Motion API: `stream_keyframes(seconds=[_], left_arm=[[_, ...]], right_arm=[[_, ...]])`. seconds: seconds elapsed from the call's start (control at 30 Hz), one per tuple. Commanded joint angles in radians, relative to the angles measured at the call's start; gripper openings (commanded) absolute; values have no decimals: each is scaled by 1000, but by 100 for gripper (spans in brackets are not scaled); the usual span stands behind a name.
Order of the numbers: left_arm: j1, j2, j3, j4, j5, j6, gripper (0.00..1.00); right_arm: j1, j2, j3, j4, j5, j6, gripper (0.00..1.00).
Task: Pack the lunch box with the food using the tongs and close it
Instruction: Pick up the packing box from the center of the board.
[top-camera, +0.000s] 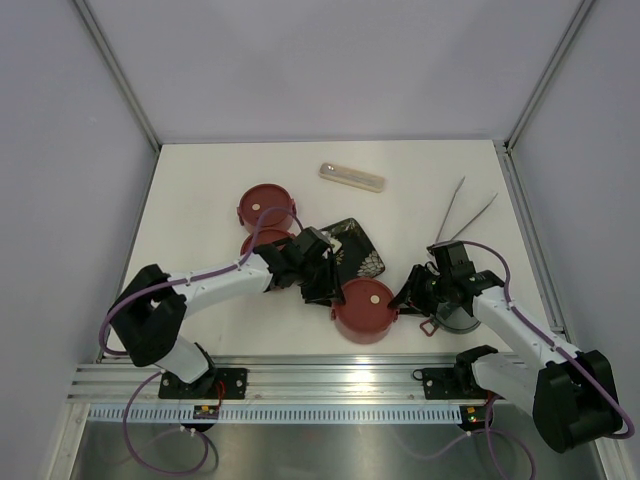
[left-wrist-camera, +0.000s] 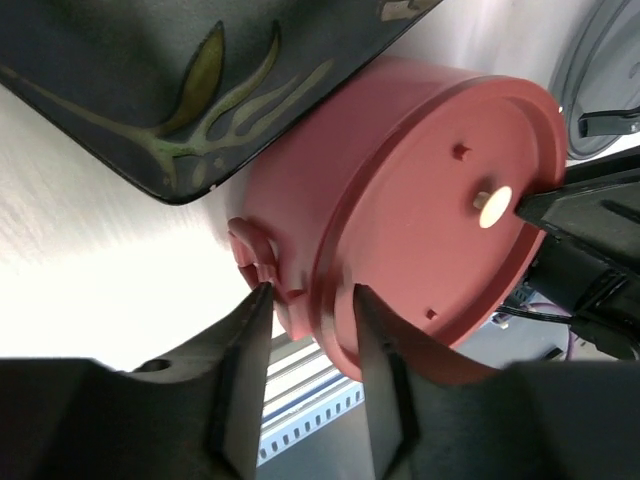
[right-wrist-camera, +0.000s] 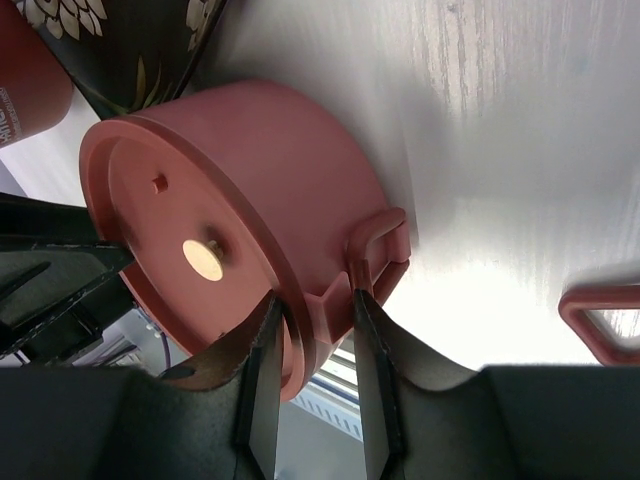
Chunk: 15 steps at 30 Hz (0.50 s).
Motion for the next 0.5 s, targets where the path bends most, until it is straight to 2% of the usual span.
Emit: stream_keyframes(seconds=[0.0, 0.13, 0.27, 0.33, 0.47], left_arm=[[-5, -17, 0, 106, 59, 6, 44], [-5, -18, -8, 112, 69, 4, 56], [-6, -40, -26, 118, 71, 0, 65], [-6, -47, -32, 118, 65, -3, 68], [-6, -61, -48, 121, 55, -11, 70]], right_arm=[[-3, 6, -9, 5, -13, 10, 25], [-1, 1, -9, 6, -16, 11, 31], [-3, 1, 1, -5, -6, -3, 34], [-3, 0, 12, -15, 5, -7, 39], [-3, -5, 29, -32, 21, -16, 41]])
